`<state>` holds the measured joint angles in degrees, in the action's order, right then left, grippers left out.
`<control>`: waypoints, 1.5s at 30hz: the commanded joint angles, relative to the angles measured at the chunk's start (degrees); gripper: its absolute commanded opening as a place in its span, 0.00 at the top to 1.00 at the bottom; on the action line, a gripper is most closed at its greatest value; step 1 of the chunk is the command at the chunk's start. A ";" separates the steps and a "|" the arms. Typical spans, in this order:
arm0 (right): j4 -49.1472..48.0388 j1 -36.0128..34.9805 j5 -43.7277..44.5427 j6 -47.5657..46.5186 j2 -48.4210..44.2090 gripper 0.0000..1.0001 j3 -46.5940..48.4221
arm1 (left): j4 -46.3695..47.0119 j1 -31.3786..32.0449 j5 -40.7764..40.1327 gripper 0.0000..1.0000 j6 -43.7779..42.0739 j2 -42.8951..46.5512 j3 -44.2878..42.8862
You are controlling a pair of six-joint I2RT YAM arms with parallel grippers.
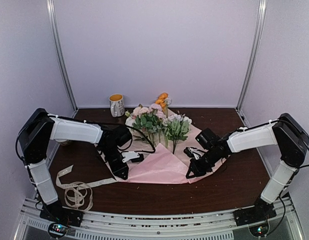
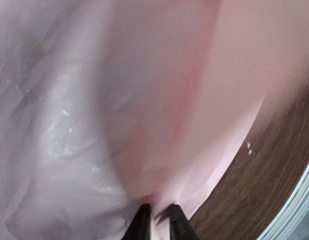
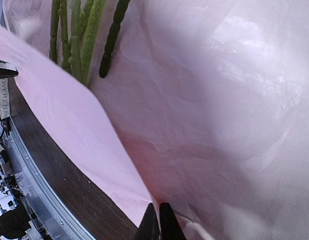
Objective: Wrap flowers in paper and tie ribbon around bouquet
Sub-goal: Fold the bottom corner of the flattened wrapping paper at the center of the board, then press the fold line of the 1/4-folded wrapping paper.
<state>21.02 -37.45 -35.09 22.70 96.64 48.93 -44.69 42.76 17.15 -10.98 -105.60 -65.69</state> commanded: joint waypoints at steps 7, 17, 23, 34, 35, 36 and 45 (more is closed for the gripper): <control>3.57 0.98 1.01 -2.99 0.01 1.00 1.66 | 0.06 -2.33 0.36 0.53 9.49 9.78 -0.93; 8.29 1.07 0.27 -2.65 -3.04 1.00 3.14 | 4.82 2.57 4.04 0.45 13.80 12.36 -6.53; 5.37 0.98 0.17 1.94 -2.87 1.00 3.24 | 4.65 7.55 3.21 0.46 11.88 7.54 -12.89; 6.76 0.98 5.09 5.50 -4.53 0.94 2.79 | 11.55 2.06 5.54 0.61 15.62 -1.47 -4.25; 8.08 0.98 6.26 5.40 -5.22 0.93 3.70 | 11.96 2.06 6.40 0.61 15.41 -1.89 -3.93; 9.94 0.99 7.67 5.09 -5.80 0.91 5.08 | 12.21 2.06 7.46 0.61 15.36 -2.54 -3.76; 21.25 -1.68 22.94 6.18 -14.00 0.85 17.07 | 16.59 2.06 7.44 0.62 18.88 -3.71 1.20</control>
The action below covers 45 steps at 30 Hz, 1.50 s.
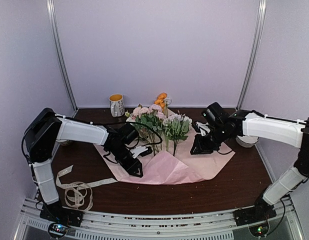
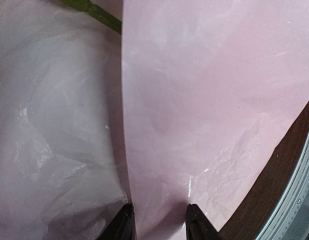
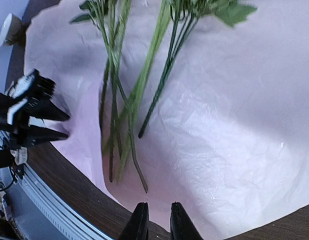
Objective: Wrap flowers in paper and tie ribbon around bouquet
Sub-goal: Press the fold line of the 1/4-folded wrapping paper, then pick up the one-fourth-folded wrapping paper from the center of the board.
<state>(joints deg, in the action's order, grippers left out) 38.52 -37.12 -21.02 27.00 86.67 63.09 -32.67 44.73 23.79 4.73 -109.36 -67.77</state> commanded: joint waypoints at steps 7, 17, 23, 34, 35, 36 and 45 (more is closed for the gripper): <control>-20.84 -17.18 -4.71 10.91 3.63 0.93 -1.34 | 8.22 0.12 -4.30 0.63 10.21 1.81 7.28; -23.85 -16.23 -8.22 5.55 20.46 0.99 1.45 | 10.22 0.09 -8.23 0.63 13.37 4.63 7.08; -26.71 -14.09 -8.78 6.83 24.93 0.99 2.73 | 12.98 0.09 -8.14 0.54 13.03 12.98 8.23; -27.46 -14.07 -8.11 8.00 27.39 0.99 2.47 | 2.73 -7.57 -31.06 0.30 25.40 30.31 14.37; -27.41 -14.07 -8.23 7.84 27.48 0.99 2.40 | 3.37 -8.61 -32.06 0.20 26.75 31.55 15.83; -27.30 -14.03 -8.25 7.62 27.48 0.99 2.37 | 4.59 -10.62 -31.71 0.15 27.94 32.62 17.98; -24.62 -14.04 -6.94 5.41 26.83 0.99 3.05 | 18.00 -19.82 -18.35 0.12 31.91 27.91 24.62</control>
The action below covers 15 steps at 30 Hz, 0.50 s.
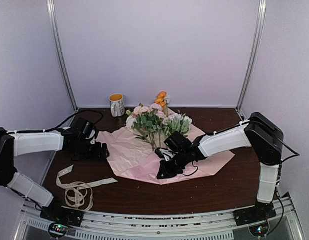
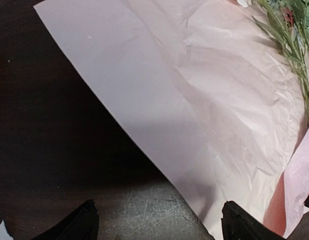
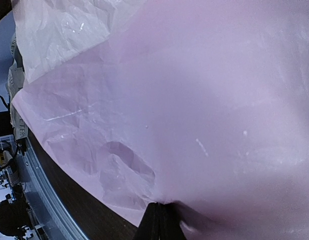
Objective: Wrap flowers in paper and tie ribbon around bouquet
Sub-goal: Pick up the one-fourth-folded wrapping paper from the center of the board.
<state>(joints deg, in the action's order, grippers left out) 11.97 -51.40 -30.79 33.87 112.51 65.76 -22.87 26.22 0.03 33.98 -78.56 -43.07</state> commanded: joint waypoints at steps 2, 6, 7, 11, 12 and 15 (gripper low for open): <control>1.91 0.24 2.58 -1.58 1.44 0.98 0.55 | 12.22 -1.28 8.19 0.12 2.44 -4.45 0.35; 2.57 0.24 3.04 -1.72 2.03 0.99 1.25 | 15.64 -1.31 10.70 0.24 2.88 -7.74 -0.46; 2.49 0.19 3.09 -1.60 2.02 0.98 1.22 | 16.11 -1.29 11.85 0.33 2.96 -8.62 -0.74; 3.40 0.29 3.50 -1.80 2.59 0.99 1.59 | 17.53 -1.20 15.00 0.87 2.95 -8.85 -0.31; 3.59 0.31 3.66 -1.75 2.62 0.99 1.54 | 17.02 -1.21 15.09 0.97 2.83 -8.34 -0.27; 3.20 0.33 3.89 -1.45 2.61 0.98 0.83 | 14.20 -0.47 13.87 1.00 1.71 -5.85 -0.62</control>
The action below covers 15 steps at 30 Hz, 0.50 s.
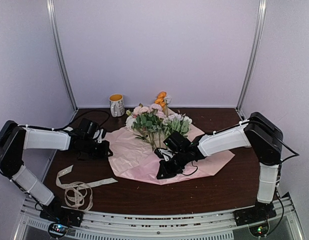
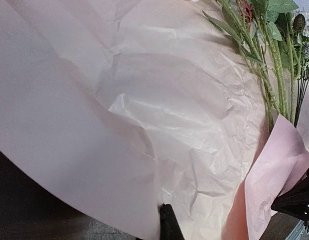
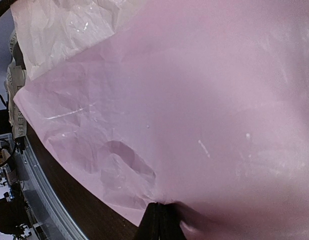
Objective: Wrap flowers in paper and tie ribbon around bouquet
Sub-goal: Pick up the one-fourth-folded wrapping paper from the center of the board.
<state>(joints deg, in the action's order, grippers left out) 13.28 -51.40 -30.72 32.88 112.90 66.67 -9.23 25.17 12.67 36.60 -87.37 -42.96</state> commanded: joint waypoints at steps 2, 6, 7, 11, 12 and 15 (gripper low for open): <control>2.54 0.37 3.81 -0.57 2.80 0.99 0.11 | -2.96 1.61 -0.90 1.00 -1.71 4.86 -1.97; 2.86 0.59 3.89 -0.86 3.18 0.99 -0.35 | -9.51 5.16 -2.57 1.00 -3.48 7.29 -6.48; 3.02 0.72 3.92 -1.01 3.32 0.99 -0.44 | -10.47 6.10 -2.70 1.00 -3.91 7.30 -7.76; 2.32 1.01 3.37 -1.14 3.19 0.99 -1.34 | -13.51 8.94 -1.51 1.00 -5.10 5.52 -14.81; 1.87 0.99 3.23 -1.22 3.12 0.99 -1.57 | -13.75 9.42 -0.86 1.00 -5.49 4.62 -16.61; 1.75 1.05 2.59 -1.81 3.45 0.99 -1.05 | -13.79 10.60 1.61 1.00 -6.71 1.19 -22.38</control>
<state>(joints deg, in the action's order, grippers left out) 13.45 -51.03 -31.53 32.60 113.23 66.85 -21.63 34.44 11.03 32.69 -82.59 -58.33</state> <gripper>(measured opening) 0.011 0.007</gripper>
